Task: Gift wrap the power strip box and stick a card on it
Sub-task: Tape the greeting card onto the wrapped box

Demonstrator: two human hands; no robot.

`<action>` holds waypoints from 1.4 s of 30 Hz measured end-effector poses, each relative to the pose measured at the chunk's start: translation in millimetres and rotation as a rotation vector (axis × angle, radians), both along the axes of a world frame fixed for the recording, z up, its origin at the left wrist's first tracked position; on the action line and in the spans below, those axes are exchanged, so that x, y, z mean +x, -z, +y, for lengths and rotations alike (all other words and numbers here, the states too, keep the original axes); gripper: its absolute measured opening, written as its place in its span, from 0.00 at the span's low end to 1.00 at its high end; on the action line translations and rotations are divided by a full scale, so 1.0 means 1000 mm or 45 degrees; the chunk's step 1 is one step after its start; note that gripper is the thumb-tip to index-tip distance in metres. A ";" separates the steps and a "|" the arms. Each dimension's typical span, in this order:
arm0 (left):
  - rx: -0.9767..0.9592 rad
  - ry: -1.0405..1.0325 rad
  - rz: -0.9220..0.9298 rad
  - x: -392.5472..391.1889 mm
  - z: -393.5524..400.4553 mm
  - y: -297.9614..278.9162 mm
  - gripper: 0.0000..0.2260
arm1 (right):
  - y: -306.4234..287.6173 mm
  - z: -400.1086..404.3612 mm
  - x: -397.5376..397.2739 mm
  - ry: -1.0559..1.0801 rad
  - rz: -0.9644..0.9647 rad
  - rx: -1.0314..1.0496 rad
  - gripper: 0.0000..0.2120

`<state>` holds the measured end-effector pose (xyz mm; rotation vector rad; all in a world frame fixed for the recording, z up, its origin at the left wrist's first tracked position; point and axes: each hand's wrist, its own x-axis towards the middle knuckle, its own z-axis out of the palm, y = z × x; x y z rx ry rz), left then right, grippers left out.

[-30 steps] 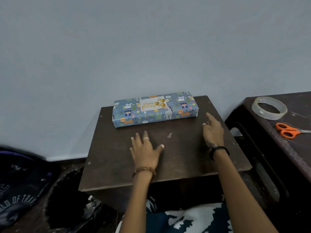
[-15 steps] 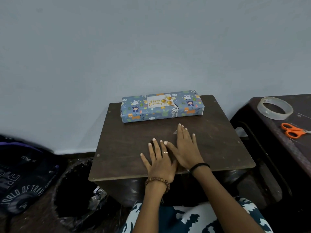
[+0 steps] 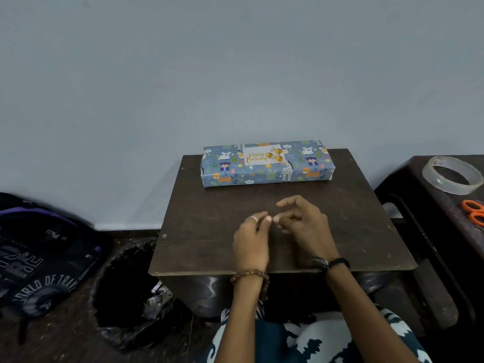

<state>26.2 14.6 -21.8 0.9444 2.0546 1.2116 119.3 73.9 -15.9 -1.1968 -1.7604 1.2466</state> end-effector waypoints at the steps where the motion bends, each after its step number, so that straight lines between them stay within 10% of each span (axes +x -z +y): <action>1: 0.155 -0.072 -0.243 0.001 -0.001 -0.005 0.08 | -0.002 -0.006 0.001 0.000 0.116 -0.048 0.09; 6: 0.351 -0.234 -0.996 0.004 -0.014 -0.021 0.03 | -0.011 -0.026 0.001 -0.001 0.620 -0.374 0.08; 10: 0.380 -0.270 -1.307 0.002 -0.033 -0.025 0.04 | -0.017 -0.041 0.003 -0.137 0.542 -0.331 0.09; 29: 0.296 -0.420 -1.487 -0.039 -0.039 -0.019 0.10 | 0.003 -0.038 -0.018 -0.001 0.481 -0.460 0.06; 36: 0.270 -0.446 -1.503 -0.044 -0.027 -0.016 0.09 | 0.009 -0.040 -0.043 -0.094 -0.025 0.004 0.04; 42: 0.470 -0.590 -1.473 -0.064 -0.050 -0.020 0.09 | 0.000 -0.044 -0.075 -0.174 0.165 -0.291 0.04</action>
